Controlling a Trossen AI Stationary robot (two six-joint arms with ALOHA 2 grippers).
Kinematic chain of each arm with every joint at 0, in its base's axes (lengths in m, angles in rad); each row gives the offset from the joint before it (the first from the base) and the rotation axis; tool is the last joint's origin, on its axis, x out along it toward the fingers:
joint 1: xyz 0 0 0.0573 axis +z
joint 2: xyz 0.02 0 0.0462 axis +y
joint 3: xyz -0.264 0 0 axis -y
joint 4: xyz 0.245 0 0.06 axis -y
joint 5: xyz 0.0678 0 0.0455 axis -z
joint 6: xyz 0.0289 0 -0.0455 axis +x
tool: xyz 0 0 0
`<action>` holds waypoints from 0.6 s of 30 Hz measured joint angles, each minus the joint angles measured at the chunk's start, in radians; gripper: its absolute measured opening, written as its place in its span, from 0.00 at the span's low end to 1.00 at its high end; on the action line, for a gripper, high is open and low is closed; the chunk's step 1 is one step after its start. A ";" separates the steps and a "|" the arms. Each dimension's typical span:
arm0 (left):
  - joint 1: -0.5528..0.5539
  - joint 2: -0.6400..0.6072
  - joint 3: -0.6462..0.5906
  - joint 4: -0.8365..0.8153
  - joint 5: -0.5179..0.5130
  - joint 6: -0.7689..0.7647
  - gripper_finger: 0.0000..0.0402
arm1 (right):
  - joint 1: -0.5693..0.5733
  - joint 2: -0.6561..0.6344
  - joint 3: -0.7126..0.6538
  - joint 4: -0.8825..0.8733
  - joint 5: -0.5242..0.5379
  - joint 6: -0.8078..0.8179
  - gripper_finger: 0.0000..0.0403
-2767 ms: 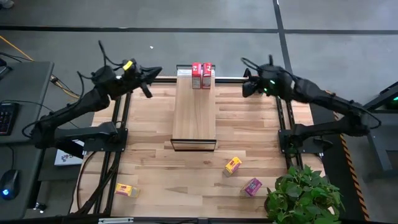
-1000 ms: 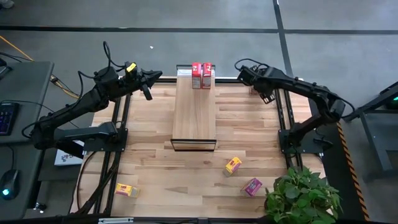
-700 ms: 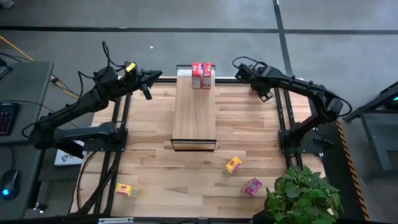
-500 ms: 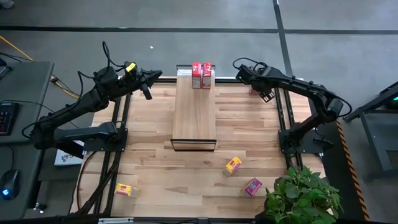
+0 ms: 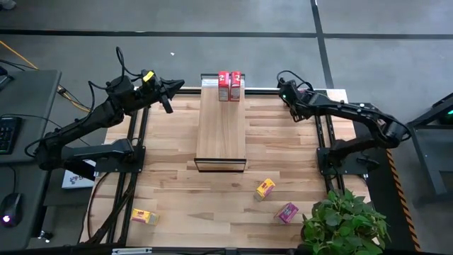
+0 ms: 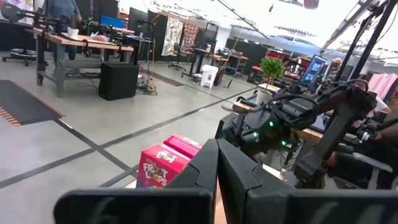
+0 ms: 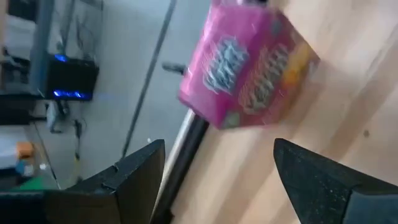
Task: Stack cereal on shelf
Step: Put the top purple cereal box on the shelf
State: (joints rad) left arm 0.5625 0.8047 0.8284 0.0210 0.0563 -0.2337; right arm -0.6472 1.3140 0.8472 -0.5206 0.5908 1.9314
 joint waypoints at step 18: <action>0.000 0.000 0.000 -0.001 0.000 -0.002 0.00 | -0.136 0.071 0.022 -0.018 -0.024 0.040 0.72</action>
State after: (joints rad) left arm 0.5625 0.8047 0.8284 0.0200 0.0561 -0.2360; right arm -0.7827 1.3851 0.8696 -0.5382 0.5667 1.9712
